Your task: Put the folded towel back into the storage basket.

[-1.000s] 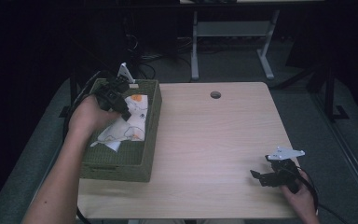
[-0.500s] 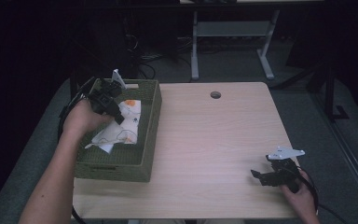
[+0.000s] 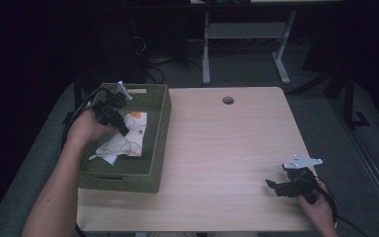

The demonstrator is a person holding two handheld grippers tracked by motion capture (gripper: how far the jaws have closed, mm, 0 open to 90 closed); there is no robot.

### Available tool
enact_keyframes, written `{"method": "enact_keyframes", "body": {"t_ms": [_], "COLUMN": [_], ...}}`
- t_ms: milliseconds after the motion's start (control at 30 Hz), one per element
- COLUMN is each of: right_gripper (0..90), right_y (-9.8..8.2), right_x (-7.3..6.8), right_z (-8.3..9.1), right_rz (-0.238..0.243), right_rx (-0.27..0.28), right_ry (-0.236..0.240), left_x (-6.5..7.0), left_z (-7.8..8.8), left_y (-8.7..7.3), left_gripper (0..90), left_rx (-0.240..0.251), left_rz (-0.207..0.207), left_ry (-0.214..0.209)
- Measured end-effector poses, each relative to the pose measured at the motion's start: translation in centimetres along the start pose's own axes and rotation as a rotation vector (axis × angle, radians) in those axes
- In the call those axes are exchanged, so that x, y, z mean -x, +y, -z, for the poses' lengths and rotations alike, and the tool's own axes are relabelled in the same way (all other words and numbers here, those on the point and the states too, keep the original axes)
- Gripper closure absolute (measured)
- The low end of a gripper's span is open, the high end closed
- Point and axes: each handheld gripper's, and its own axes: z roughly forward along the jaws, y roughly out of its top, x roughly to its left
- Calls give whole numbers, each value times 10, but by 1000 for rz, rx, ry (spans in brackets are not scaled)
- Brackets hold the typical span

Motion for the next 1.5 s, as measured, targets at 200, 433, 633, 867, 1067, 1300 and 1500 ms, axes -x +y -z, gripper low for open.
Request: {"method": "enact_keyframes", "body": {"t_ms": [200, 433, 633, 867, 1067, 1300, 1500], "right_gripper": [139, 139, 139, 139, 139, 139, 139], "right_y": [-1, -1, -1, -1, 0, 0, 1], "right_x": [0, 1, 2, 2, 1, 1, 0], "right_z": [0, 0, 0, -1, 0, -2, -2], "right_rz": [-2, -8, -11, -11, -14, -6, -1], "right_rx": [-2, 0, -1, 0, 2, -4, -5], "right_ry": [1, 2, 2, 3, 1, 0, 4], "left_x": [-5, -10, -12, -11, -24, -24, -20], "left_z": [-14, -27, -30, -39, -52, -55, -62], "left_y": [1, 3, 3, 5, -2, -2, 2], "left_gripper": [812, 812, 813, 769, 603, 598, 567], "left_rx": [-2, -40, -34, -30, -43, -25, -33], "left_rz": [-23, -59, -86, -117, -34, -24, -36], "left_ry": [-15, 0, 0, 17, 53, 36, 53]}}
